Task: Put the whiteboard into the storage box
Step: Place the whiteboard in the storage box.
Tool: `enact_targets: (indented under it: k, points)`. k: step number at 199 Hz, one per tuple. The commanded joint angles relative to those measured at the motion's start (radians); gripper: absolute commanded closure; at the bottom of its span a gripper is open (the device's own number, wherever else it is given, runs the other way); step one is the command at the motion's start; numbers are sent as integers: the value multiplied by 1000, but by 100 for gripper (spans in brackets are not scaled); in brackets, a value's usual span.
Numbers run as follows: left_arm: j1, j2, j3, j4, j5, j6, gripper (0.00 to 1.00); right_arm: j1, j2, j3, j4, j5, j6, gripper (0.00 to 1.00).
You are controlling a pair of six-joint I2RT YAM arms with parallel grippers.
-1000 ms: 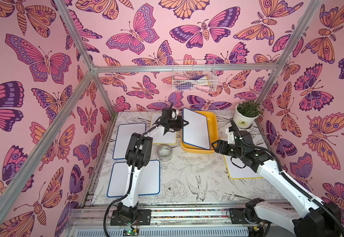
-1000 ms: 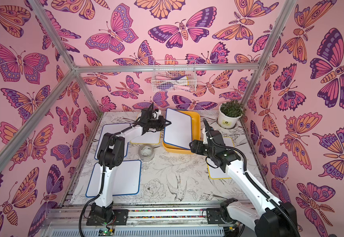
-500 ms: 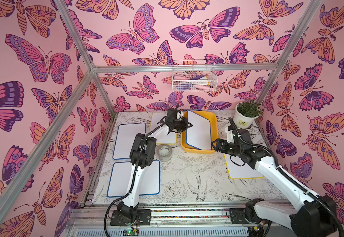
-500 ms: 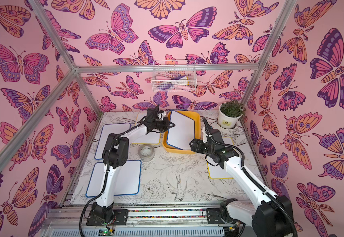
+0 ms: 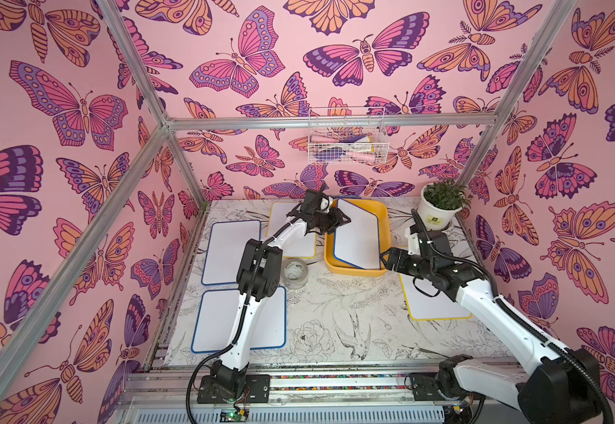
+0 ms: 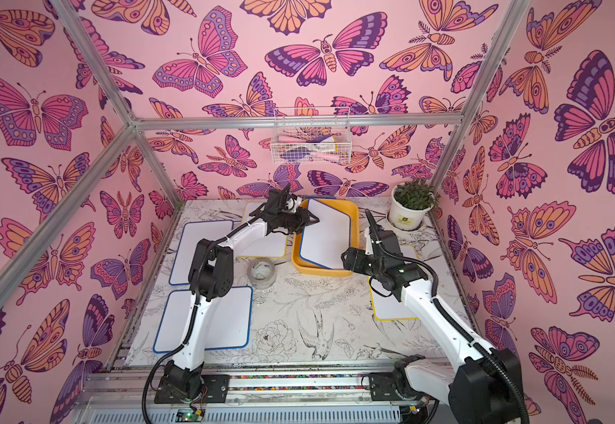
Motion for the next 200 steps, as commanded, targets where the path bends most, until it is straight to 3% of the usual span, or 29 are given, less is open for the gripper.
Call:
enact_targets:
  k: [1,51,102,143,200]
  points:
    - [0,8,36,-81,-27,55,46,-8,-20,-19,16,-9,-18,16]
    - [6,-16,36,-173,-79,126,32,-19,-55,-48,-5,17,-35,8]
    - [11,-31,119,-317,-147,222,4,-21,-73,-63,-29,65,-48,1]
    - [9,-68,127,-369,-187,271,0,-21,-75,-63,-33,92,-35,1]
    - [6,-174,18,-392,-245,331,0,-21,-70,-71,-12,95,-15,1]
